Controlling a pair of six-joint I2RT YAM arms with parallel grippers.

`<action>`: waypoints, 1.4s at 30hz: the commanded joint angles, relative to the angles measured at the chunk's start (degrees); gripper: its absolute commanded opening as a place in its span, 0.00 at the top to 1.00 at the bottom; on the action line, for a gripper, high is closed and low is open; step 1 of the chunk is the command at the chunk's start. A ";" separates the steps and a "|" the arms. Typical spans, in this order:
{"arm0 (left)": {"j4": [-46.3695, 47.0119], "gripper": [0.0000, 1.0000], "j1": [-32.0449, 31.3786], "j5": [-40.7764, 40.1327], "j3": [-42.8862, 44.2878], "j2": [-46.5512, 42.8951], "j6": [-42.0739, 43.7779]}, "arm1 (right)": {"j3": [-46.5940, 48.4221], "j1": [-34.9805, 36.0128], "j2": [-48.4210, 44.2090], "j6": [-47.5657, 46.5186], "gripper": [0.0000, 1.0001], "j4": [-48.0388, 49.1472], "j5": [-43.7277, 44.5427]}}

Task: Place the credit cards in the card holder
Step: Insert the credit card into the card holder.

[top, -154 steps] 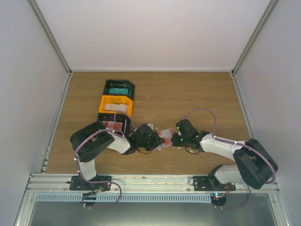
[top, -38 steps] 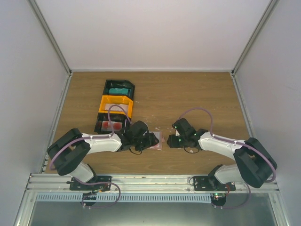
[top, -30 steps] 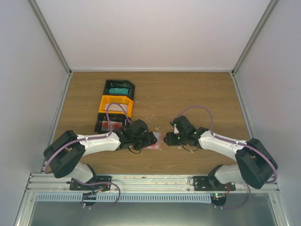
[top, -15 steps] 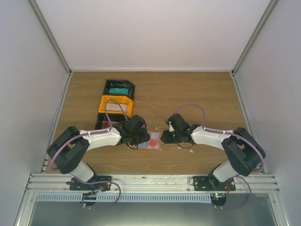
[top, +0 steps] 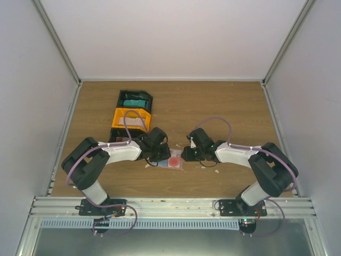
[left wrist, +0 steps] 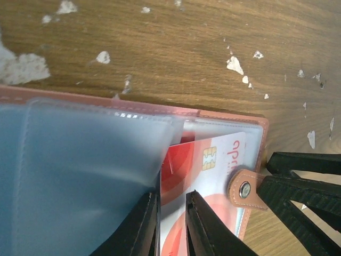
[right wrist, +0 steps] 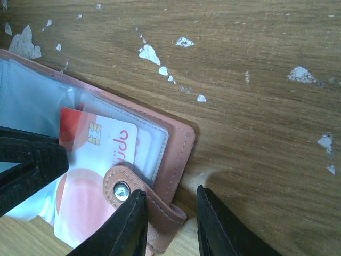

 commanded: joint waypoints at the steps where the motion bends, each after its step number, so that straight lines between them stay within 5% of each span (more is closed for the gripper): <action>1: 1.78 0.81 0.27 1.61 1.53 2.08 3.60 | 0.46 0.24 1.83 -0.92 0.73 0.17 0.13; 24: 4.55 0.82 0.51 7.25 2.86 3.01 10.54 | 0.43 -0.12 0.13 -2.19 0.71 0.16 1.27; 34: -3.27 0.56 0.66 0.01 3.58 -7.81 14.21 | 4.20 -0.10 -13.58 -2.88 0.53 -12.93 14.08; 42: -14.14 0.32 2.11 -9.29 5.18 -20.18 17.16 | 5.15 0.05 -22.04 -2.92 0.44 -19.44 15.58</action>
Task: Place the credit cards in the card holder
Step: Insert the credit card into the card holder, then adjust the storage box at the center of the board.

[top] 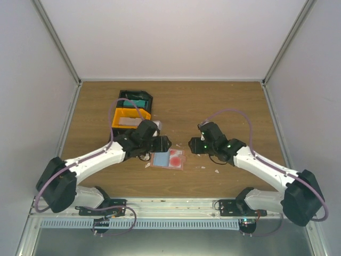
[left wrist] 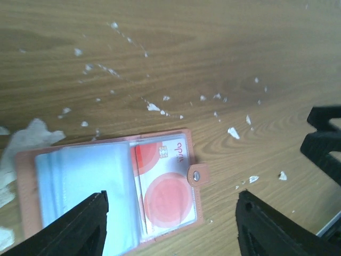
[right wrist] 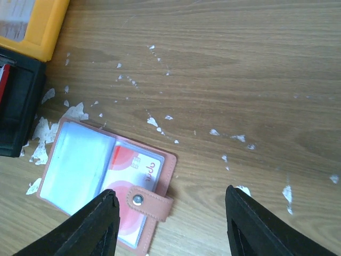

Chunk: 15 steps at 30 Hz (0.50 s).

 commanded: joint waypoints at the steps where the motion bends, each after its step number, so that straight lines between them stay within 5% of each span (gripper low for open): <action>1: -7.06 0.31 1.57 -6.55 2.75 -6.27 3.24 | 0.87 0.12 -3.75 -0.27 0.44 -5.56 2.72; 15: -12.93 0.38 9.11 1.94 3.15 -0.97 5.53 | 2.18 0.14 -1.48 -0.87 0.43 -2.71 -0.48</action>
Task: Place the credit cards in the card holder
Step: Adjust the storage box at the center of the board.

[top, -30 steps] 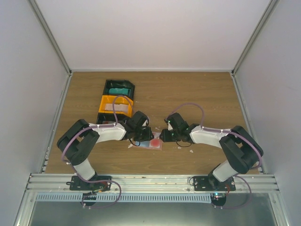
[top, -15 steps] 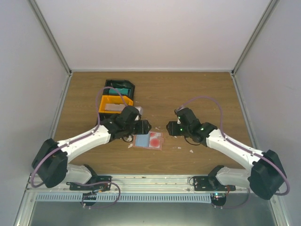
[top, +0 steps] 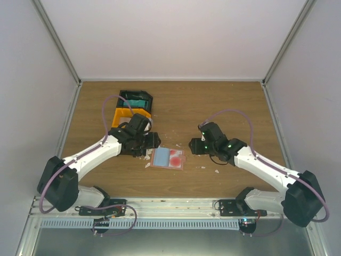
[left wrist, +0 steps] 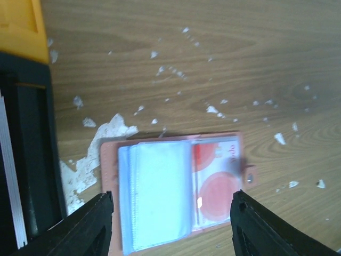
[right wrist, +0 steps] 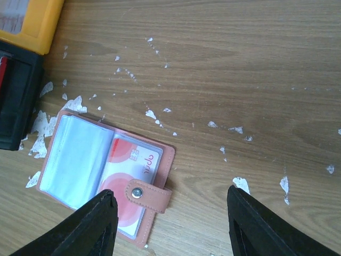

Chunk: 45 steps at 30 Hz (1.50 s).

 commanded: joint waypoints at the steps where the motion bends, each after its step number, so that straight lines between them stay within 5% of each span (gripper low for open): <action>1: -2.10 0.39 1.51 0.14 -0.51 2.06 -0.67 | 1.77 0.12 1.21 -0.95 0.43 1.29 -0.74; 27: -23.32 0.38 5.33 -18.77 -7.15 -10.52 -14.48 | -4.13 0.13 1.40 -0.99 0.42 5.63 -3.59; 33: -18.58 0.33 6.58 -14.27 0.07 -10.73 -2.64 | -3.12 0.17 1.74 -1.91 0.42 6.30 -3.96; 40: -19.61 0.31 9.78 -11.27 17.37 3.46 9.80 | -2.87 0.13 3.50 -3.02 0.42 10.09 -4.79; 45: -17.48 0.39 16.15 -4.52 23.87 14.46 16.03 | -2.04 0.10 6.85 -3.67 0.43 16.25 -6.32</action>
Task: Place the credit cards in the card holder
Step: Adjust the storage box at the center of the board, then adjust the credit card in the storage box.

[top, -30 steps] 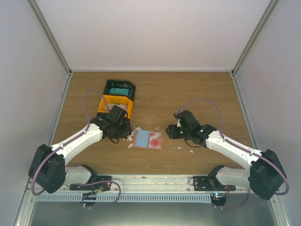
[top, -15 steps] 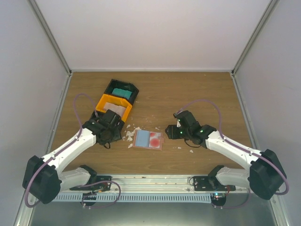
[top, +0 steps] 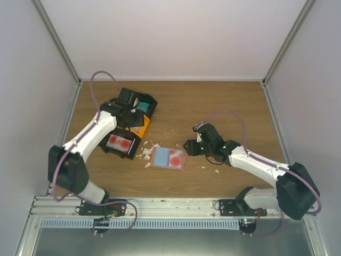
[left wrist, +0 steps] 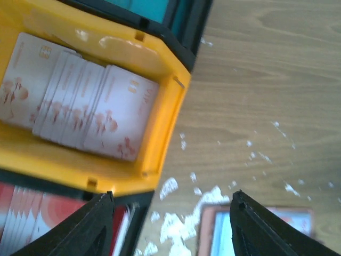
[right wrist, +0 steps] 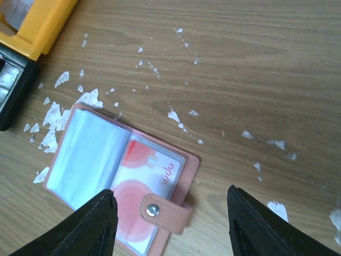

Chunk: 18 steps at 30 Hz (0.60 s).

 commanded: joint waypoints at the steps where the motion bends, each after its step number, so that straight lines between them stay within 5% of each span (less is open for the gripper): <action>1: 2.30 0.41 5.57 6.17 3.87 8.35 8.30 | 2.23 0.13 3.47 -1.20 0.43 8.11 -2.16; 9: 5.94 0.42 13.49 15.46 7.26 18.39 11.54 | 10.34 0.08 16.64 -0.29 0.45 17.78 -8.14; 18: 5.61 0.38 16.43 14.94 15.73 31.42 11.86 | 22.15 0.44 29.49 3.21 0.40 21.50 -12.21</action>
